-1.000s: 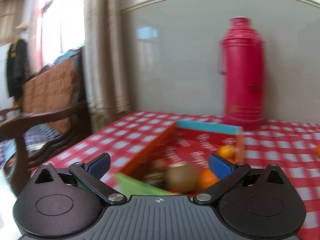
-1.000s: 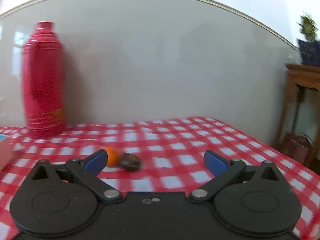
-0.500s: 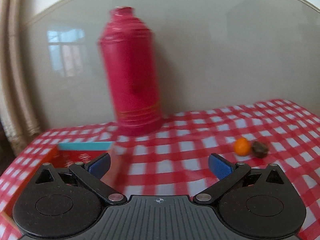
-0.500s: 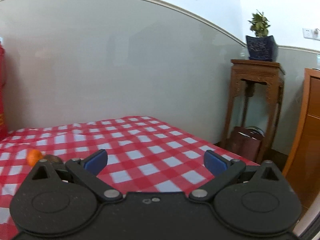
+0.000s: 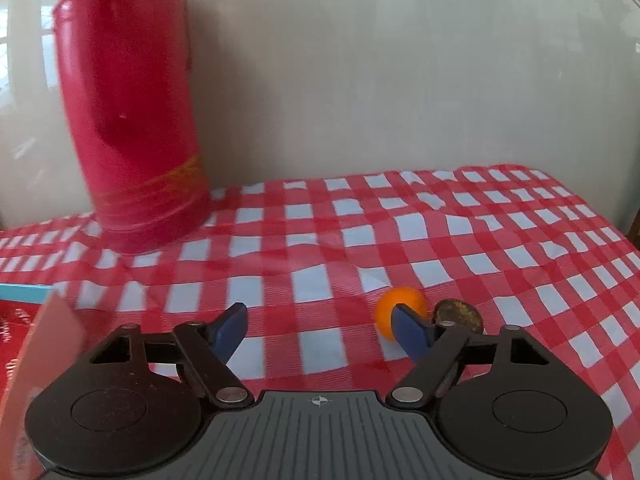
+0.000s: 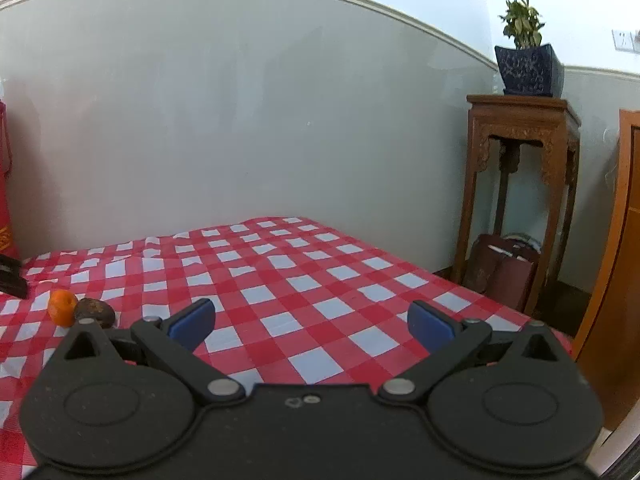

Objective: Organize fruits
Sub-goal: 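Move the left gripper to the last small orange and close on it, then carry the small orange with the left gripper into the box and release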

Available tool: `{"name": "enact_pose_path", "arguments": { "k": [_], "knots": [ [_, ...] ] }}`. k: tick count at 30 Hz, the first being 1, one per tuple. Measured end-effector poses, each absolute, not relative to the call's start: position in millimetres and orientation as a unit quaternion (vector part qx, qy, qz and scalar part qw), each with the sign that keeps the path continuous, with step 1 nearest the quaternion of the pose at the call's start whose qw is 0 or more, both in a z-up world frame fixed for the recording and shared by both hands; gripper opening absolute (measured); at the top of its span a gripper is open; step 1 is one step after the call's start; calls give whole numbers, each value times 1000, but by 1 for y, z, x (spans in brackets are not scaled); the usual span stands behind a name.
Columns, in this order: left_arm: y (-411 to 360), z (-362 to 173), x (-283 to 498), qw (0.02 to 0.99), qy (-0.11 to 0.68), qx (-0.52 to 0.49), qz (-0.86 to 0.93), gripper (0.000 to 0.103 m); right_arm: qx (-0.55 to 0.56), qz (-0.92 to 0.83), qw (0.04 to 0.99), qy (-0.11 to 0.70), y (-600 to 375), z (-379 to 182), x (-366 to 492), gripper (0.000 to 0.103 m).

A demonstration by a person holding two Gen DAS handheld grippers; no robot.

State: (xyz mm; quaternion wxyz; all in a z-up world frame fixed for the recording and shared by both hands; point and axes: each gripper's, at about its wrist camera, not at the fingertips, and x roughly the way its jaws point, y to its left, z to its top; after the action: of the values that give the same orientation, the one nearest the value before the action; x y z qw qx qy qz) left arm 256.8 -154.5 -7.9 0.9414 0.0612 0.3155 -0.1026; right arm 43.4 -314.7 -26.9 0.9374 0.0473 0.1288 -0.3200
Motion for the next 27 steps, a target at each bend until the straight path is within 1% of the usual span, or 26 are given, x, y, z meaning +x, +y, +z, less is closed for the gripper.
{"name": "enact_pose_path", "arguments": {
  "k": [3,5,6,8,10,17,18,19,20,27],
  "knots": [
    [-164,-13,262,940,315,56,-119,78,45,-320,938,127,-315,-26,43,97],
    [-171,-16,264,939,314,62,-125,71,44,-318,938,127,-316,-26,42,97],
    [-173,-18,266,937,317,63,-129,63,45,-317,938,128,-317,-26,42,97],
    [-178,-19,270,937,318,55,-137,61,48,-317,939,129,-318,-26,41,97],
    [-181,-17,272,936,317,53,-145,56,52,-315,939,129,-320,-26,41,97],
    [-186,-23,274,931,326,49,-156,56,48,-302,943,130,-317,-26,40,97],
    [-185,-23,276,930,329,45,-157,48,47,-301,943,131,-316,-26,41,97],
    [-185,-24,278,928,335,40,-160,37,47,-300,944,131,-316,-26,41,97],
    [-184,-25,280,925,339,30,-169,36,46,-299,944,130,-316,-26,41,97],
    [-186,-28,273,929,329,38,-166,36,50,-293,946,130,-315,-25,42,97]
  ]
}}
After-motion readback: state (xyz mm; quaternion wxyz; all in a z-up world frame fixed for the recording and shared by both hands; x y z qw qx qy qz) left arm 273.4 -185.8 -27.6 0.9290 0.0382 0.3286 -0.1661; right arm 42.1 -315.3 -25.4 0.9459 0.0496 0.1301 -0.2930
